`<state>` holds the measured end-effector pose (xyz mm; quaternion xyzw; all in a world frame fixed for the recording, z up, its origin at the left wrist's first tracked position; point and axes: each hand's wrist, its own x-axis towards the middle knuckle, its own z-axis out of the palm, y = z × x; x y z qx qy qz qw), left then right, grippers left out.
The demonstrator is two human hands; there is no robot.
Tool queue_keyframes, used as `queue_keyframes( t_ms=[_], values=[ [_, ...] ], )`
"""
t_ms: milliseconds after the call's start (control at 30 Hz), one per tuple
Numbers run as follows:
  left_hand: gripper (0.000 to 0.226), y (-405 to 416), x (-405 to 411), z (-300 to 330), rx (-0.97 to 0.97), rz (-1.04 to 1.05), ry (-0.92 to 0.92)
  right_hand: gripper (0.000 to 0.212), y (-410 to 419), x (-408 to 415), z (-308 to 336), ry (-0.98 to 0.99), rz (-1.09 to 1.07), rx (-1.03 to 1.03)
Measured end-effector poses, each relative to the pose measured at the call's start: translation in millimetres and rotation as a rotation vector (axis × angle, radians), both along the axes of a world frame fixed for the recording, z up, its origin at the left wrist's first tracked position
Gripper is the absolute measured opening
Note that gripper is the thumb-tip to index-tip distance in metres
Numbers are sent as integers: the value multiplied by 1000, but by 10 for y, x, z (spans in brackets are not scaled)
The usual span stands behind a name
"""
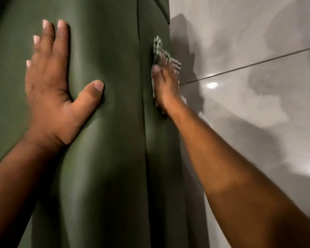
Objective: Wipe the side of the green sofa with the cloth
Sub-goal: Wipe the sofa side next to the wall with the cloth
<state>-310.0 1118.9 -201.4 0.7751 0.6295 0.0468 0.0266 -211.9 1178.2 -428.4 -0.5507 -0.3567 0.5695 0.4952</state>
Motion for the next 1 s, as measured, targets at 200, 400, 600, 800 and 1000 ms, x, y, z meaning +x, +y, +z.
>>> queue_keyframes(
  t_ms=[200,400,600,800,1000],
  values=[
    [104,4,26,-19,29,6,54,50,-265,-27,-168,196,-35,-142],
    [100,-10,51,-64,79,-6,87,54,-1198,-142,241,-22,43,14],
    [110,105,-181,-176,26,-38,25,49,159,17,294,-132,51,111],
    [99,67,-59,-100,18,24,72,35,-200,15,229,195,-67,-152],
    [86,-116,156,148,-70,92,235,29,-2733,-63,427,291,25,-523]
  ],
)
